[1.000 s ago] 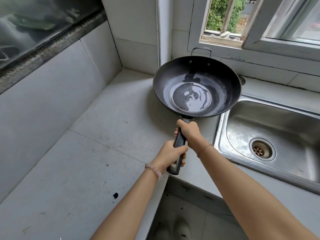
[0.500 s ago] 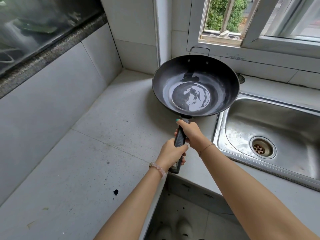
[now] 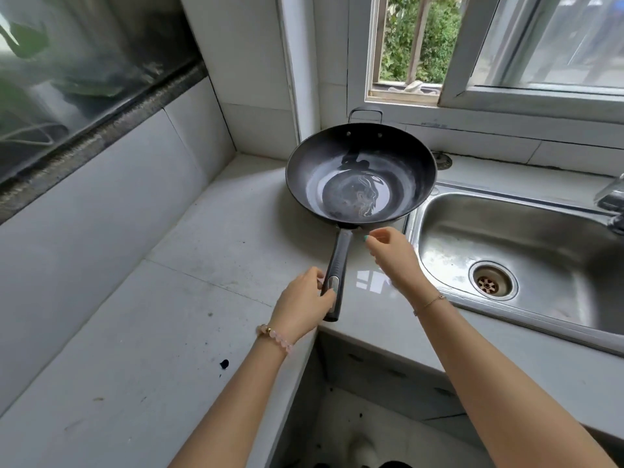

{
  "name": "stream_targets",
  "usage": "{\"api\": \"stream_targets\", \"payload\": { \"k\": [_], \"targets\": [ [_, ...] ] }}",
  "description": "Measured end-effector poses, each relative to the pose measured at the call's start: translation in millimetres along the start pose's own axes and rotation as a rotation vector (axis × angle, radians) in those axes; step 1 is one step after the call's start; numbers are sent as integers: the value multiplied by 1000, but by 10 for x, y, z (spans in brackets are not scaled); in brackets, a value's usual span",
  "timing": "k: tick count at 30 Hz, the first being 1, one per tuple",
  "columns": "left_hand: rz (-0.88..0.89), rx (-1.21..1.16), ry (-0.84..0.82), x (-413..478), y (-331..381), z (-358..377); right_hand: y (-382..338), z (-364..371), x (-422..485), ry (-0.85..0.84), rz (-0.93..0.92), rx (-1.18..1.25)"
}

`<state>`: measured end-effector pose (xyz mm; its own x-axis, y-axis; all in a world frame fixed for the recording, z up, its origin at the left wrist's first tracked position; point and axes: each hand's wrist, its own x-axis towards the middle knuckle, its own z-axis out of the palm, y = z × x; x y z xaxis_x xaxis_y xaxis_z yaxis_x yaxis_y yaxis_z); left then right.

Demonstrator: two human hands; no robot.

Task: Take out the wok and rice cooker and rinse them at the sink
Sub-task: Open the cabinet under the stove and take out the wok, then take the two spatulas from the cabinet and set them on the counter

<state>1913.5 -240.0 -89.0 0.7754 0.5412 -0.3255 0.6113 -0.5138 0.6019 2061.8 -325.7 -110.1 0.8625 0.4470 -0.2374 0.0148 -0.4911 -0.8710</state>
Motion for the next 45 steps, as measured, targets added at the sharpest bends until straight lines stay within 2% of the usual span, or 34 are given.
{"api": "stream_targets", "payload": {
  "k": [4, 7, 12, 18, 27, 37, 45],
  "targets": [
    [301, 382, 376, -250, 94, -158, -127, -225, -394, 231, -305, -269],
    [497, 482, 641, -360, 114, -268, -162, -320, -747, 391, -447, -400],
    [616, 492, 695, -569, 56, -440, -133, -354, -1318, 582, -554, -625],
    [742, 505, 684, -844, 16, -367, -27, -419, -1952, 661, -552, -736],
    [992, 462, 592, -1272, 418, 50, 190, -888, -2816, 849, -417, -781],
    [1280, 308, 410, -2223, 779, 705, 705, -1191, -4203, 1078, -158, -800],
    [1461, 285, 255, -3337, 626, 1209, 1223, -1189, -5919, 1247, 116, -845]
  ]
}}
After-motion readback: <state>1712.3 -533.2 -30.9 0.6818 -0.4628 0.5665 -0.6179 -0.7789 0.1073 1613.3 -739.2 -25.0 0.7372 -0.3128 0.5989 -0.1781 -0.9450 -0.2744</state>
